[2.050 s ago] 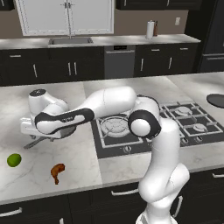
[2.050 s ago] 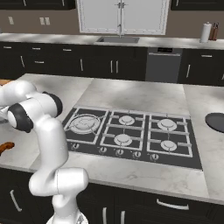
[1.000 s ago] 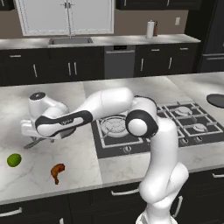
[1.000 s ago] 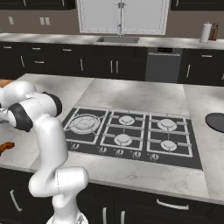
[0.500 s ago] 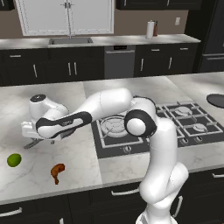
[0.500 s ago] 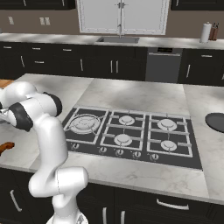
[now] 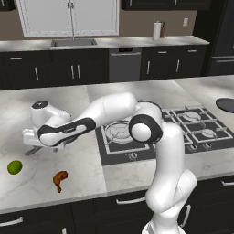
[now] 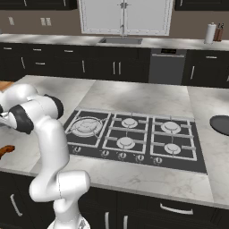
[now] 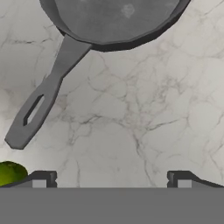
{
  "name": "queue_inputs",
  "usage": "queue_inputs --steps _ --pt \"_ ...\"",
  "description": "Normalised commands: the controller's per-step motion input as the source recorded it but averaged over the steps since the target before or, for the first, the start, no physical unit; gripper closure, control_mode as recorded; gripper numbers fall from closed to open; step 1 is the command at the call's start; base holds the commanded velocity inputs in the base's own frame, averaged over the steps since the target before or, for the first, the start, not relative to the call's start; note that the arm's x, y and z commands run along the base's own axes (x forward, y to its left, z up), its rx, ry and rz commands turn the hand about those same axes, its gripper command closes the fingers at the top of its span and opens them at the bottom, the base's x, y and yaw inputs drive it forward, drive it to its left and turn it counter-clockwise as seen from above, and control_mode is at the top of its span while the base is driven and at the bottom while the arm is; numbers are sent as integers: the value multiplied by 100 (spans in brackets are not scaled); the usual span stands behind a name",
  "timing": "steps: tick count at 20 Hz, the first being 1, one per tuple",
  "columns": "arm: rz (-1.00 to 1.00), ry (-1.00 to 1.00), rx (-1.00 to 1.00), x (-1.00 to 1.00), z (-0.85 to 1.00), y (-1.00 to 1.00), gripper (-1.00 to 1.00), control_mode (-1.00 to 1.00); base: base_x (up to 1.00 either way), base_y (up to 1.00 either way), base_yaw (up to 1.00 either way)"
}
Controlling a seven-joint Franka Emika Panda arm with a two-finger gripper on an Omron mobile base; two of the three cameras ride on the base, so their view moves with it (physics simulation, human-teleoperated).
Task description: Place both pans onto different burners. Then place the lime and the chicken drumstick on different pans.
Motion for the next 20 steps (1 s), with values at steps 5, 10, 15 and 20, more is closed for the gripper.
queue_inputs --steps 5,10,15,20 --pt "0 0 0 5 -13 1 -100 -100 0 0 0" --pt "0 0 0 15 -7 6 -100 -100 0 0 0" --pt "0 0 0 18 -1 10 -100 -100 0 0 0" --pt "0 0 0 16 0 11 -100 -100 0 0 0"
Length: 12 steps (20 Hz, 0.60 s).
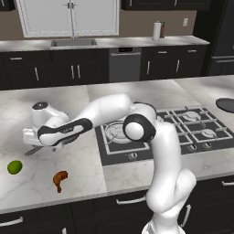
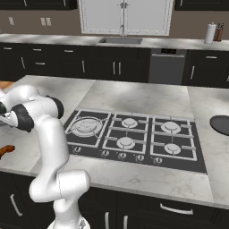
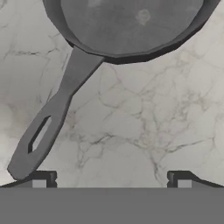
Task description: Place both pans onto different burners. Then place the lime and the chicken drumstick on different pans.
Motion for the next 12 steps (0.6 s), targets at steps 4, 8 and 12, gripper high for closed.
queue_inputs --steps 4,8,12 --pt "0 0 0 14 0 13 -100 -100 0 0 0" --pt "0 0 0 14 0 14 -100 -100 0 0 0" --pt "0 0 0 15 0 14 -100 -100 0 0 0"
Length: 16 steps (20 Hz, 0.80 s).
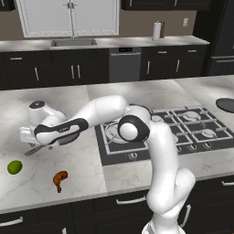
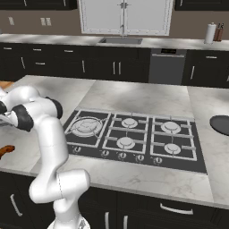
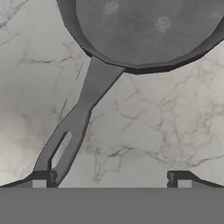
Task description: Place both pans onto different burners. Then place the lime and the chicken drumstick on different pans.
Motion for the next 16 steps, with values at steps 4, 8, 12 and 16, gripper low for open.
queue_inputs --steps 4,8,12,16 --pt "0 0 0 12 0 13 -100 -100 0 0 0" --pt "0 0 0 11 0 9 -100 -100 0 0 0" --pt "0 0 0 11 -2 7 -100 -100 0 0 0" --pt "0 0 0 10 -3 7 -100 -100 0 0 0"
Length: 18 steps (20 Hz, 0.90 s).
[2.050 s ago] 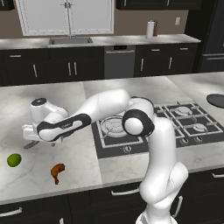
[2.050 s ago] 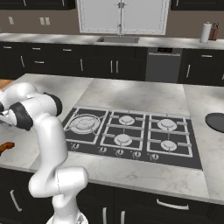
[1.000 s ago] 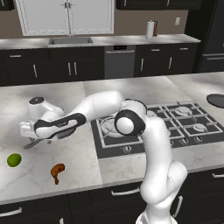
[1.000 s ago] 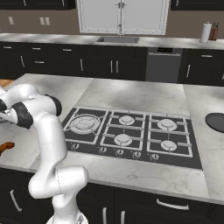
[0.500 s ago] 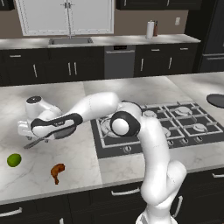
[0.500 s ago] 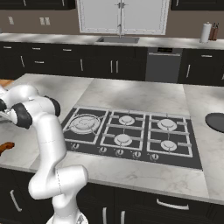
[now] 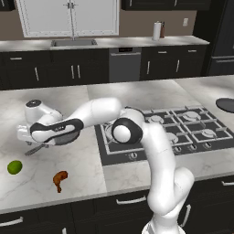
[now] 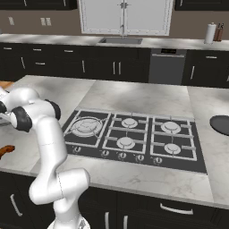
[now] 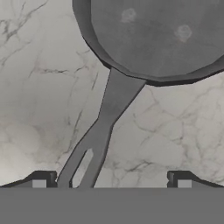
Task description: Place both pans onto different burners. Then place the lime and the chicken drumstick on different pans.
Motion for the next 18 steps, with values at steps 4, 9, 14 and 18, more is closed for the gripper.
queue_inputs --steps 4,9,14,18 --pt "0 0 0 7 -6 9 -100 -100 0 0 0" --pt "0 0 0 9 -9 12 -100 -100 0 0 0" --pt "0 0 0 13 -6 13 -100 -100 0 0 0" --pt "0 0 0 14 -6 13 -100 -100 0 0 0"
